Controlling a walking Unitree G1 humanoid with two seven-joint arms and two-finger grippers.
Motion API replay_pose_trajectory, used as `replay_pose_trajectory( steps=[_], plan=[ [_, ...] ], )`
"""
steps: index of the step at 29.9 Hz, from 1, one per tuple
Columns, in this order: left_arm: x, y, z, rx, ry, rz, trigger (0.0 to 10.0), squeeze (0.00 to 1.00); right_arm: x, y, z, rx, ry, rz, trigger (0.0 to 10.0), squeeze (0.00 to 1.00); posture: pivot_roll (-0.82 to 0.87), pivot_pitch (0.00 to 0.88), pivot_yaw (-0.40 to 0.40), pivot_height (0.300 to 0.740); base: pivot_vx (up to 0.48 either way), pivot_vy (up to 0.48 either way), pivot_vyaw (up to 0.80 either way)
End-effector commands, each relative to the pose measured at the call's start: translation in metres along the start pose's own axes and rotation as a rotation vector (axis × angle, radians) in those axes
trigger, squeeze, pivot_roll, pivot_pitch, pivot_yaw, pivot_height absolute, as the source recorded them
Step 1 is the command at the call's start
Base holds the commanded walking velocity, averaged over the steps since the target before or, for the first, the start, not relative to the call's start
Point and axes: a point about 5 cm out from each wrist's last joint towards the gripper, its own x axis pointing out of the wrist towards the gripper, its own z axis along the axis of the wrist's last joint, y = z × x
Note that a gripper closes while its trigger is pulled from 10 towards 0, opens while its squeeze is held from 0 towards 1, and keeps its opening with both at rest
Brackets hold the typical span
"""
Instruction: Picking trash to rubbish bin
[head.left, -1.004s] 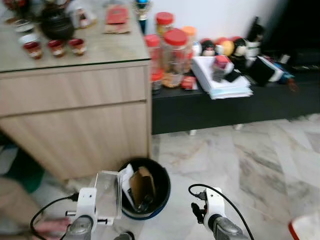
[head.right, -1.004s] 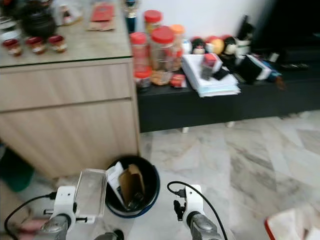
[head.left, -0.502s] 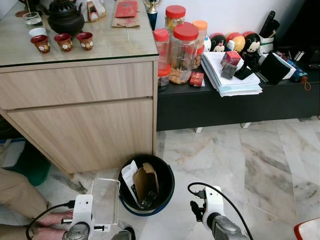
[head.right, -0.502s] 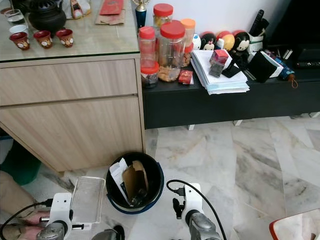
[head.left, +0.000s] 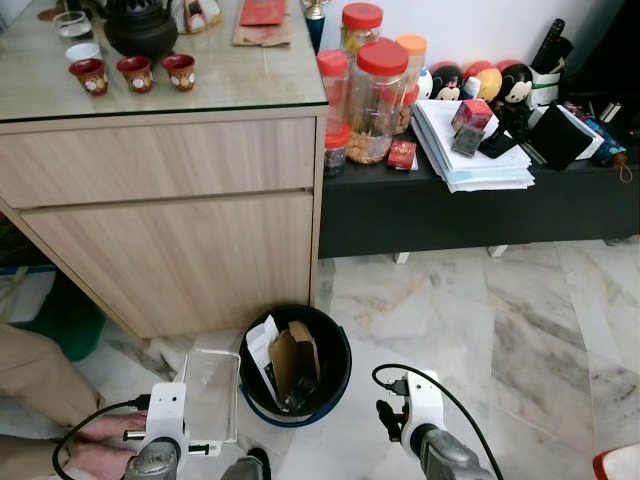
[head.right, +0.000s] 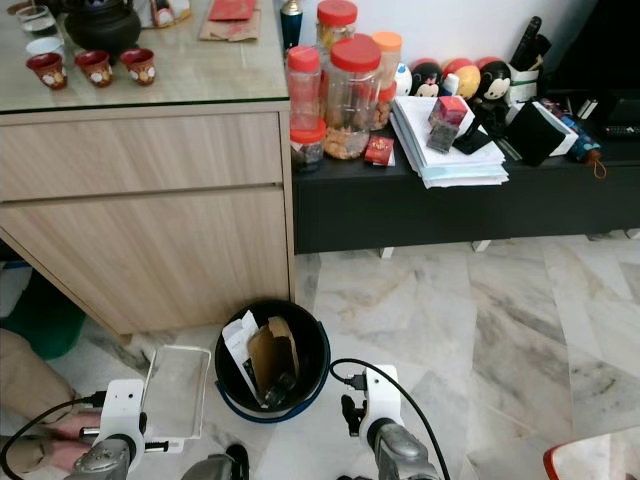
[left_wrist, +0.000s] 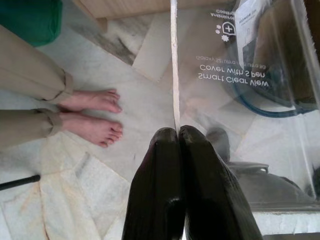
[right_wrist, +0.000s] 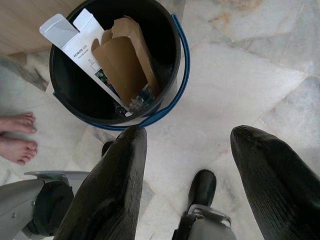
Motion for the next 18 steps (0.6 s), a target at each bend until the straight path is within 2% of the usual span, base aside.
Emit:
replay_pose_trajectory(
  steps=[1, 5, 8, 11, 18],
  plan=[
    [-0.0016, 0.0038, -0.0079, -0.003, 0.035, 0.012, 10.0, 0.0, -0.0011, -0.0013, -0.0048, 0.012, 0.012, -0.007, 10.0, 0.0, 0.14, 0.179, -0.032, 0.74, 0.0, 0.0, 0.0],
    [-0.0016, 0.0039, -0.0079, -0.003, 0.034, 0.012, 10.0, 0.0, -0.0009, -0.0005, -0.0046, 0.002, 0.013, -0.001, 10.0, 0.0, 0.14, 0.178, -0.031, 0.74, 0.0, 0.0, 0.0],
    [-0.0015, 0.0034, -0.0074, -0.003, 0.032, 0.011, 10.0, 0.0, -0.0007, 0.0011, -0.0042, -0.014, 0.012, 0.009, 10.0, 0.0, 0.14, 0.179, -0.031, 0.74, 0.0, 0.0, 0.64],
    [-0.0014, 0.003, -0.007, -0.002, 0.03, 0.009, 10.0, 0.0, -0.0007, 0.0013, -0.0047, 0.012, 0.008, 0.001, 10.0, 0.0, 0.14, 0.179, -0.031, 0.74, 0.082, 0.0, 0.69],
    [-0.0013, 0.0035, -0.006, 0.0, 0.025, 0.009, 10.0, 0.0, -0.0012, -0.0008, -0.0044, 0.032, 0.001, 0.001, 10.0, 0.0, 0.14, 0.173, -0.03, 0.74, 0.0, 0.0, 0.0]
  ],
)
